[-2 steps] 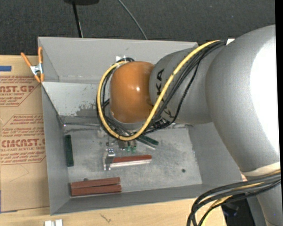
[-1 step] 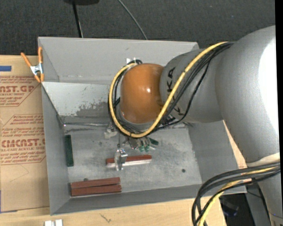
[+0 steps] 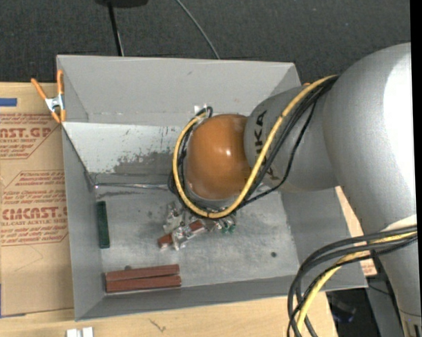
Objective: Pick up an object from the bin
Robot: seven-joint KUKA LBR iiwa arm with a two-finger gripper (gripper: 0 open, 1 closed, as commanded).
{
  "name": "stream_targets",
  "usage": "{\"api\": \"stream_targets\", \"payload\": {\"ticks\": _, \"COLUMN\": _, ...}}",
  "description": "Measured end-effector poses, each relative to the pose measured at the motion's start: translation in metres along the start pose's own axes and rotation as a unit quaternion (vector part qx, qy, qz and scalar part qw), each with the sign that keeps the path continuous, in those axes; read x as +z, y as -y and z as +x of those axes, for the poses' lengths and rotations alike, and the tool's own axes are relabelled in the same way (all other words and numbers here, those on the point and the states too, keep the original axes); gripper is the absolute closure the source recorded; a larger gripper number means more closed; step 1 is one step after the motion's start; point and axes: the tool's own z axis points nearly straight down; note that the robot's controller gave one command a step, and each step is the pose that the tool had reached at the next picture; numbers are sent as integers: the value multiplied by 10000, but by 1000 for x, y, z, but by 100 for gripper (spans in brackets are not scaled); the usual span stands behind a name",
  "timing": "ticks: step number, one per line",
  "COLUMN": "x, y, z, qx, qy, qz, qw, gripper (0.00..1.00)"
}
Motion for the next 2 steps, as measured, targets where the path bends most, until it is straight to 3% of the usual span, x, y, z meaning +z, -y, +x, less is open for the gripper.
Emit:
{"api": "stream_targets", "payload": {"ticks": 1, "x": 0, "y": 0, "z": 0, "qx": 0, "qy": 0, "qz": -1, "qw": 10000, "gripper": 100}}
{"api": "stream_targets", "payload": {"ticks": 2, "x": -196, "y": 0, "z": -20, "qx": -343, "qy": -93, "qz": -2, "qw": 9994, "gripper": 100}}
